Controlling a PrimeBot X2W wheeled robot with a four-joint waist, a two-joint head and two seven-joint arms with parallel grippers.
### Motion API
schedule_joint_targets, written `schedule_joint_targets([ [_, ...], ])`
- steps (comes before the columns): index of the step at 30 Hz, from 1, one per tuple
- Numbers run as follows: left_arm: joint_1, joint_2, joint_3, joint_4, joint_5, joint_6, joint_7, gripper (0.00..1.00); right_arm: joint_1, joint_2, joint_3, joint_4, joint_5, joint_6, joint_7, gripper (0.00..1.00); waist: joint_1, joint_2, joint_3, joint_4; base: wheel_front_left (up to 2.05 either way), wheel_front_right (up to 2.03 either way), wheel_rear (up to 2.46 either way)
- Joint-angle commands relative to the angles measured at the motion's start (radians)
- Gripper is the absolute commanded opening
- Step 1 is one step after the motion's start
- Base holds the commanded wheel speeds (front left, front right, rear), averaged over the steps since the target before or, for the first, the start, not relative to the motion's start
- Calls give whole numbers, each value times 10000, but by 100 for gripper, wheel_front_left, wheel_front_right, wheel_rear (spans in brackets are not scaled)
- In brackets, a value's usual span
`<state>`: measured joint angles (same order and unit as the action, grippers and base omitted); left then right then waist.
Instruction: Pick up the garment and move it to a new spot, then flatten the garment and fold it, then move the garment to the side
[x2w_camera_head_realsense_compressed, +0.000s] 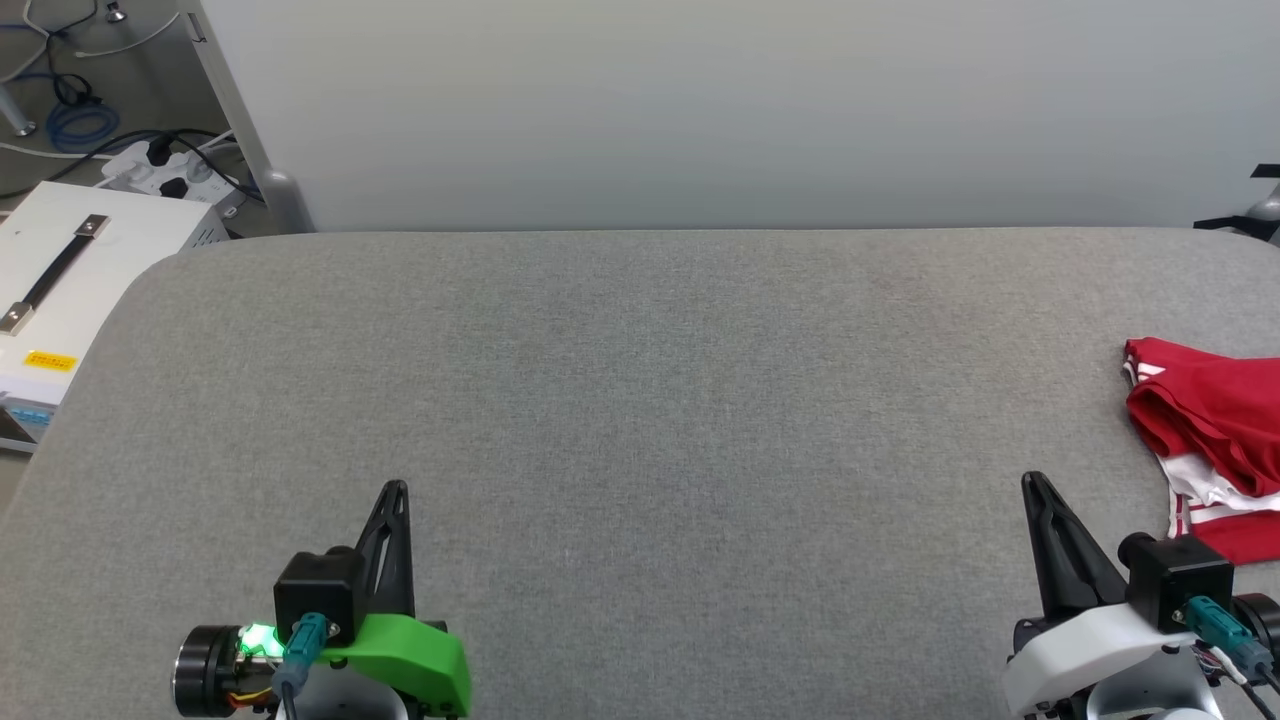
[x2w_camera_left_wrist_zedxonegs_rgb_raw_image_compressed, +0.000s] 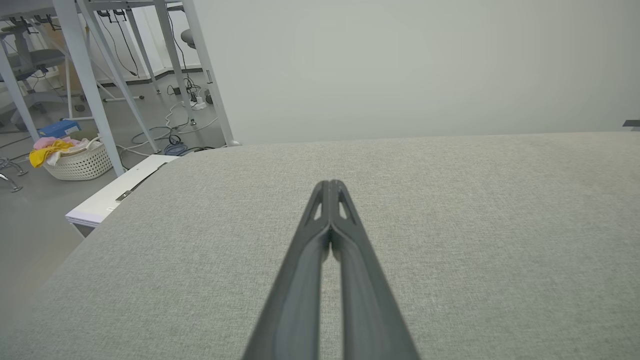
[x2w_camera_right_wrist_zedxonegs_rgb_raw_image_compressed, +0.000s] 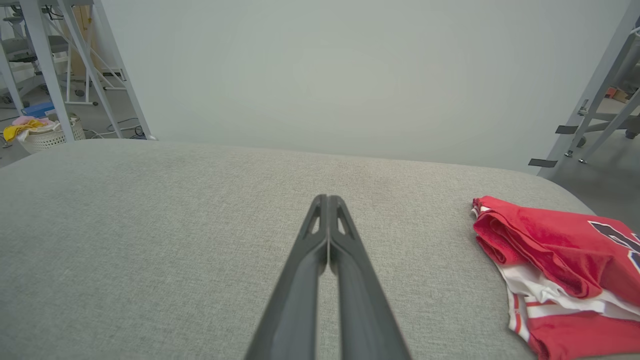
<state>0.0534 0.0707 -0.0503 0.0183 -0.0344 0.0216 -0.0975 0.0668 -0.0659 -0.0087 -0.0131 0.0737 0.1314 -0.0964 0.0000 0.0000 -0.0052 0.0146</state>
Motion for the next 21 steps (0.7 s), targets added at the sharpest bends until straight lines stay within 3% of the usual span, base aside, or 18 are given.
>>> schedule_joint_targets([
  [1,-245,-53,88,-55,99,-54,105,0,-235,42,25,35,-150,-5,95,0,0,0,4,-10,0,0,0],
  [21,-378,-123,279,-114,212,-128,504,0,-434,95,53,79,-420,-6,494,0,0,0,26,-72,0,0,0],
])
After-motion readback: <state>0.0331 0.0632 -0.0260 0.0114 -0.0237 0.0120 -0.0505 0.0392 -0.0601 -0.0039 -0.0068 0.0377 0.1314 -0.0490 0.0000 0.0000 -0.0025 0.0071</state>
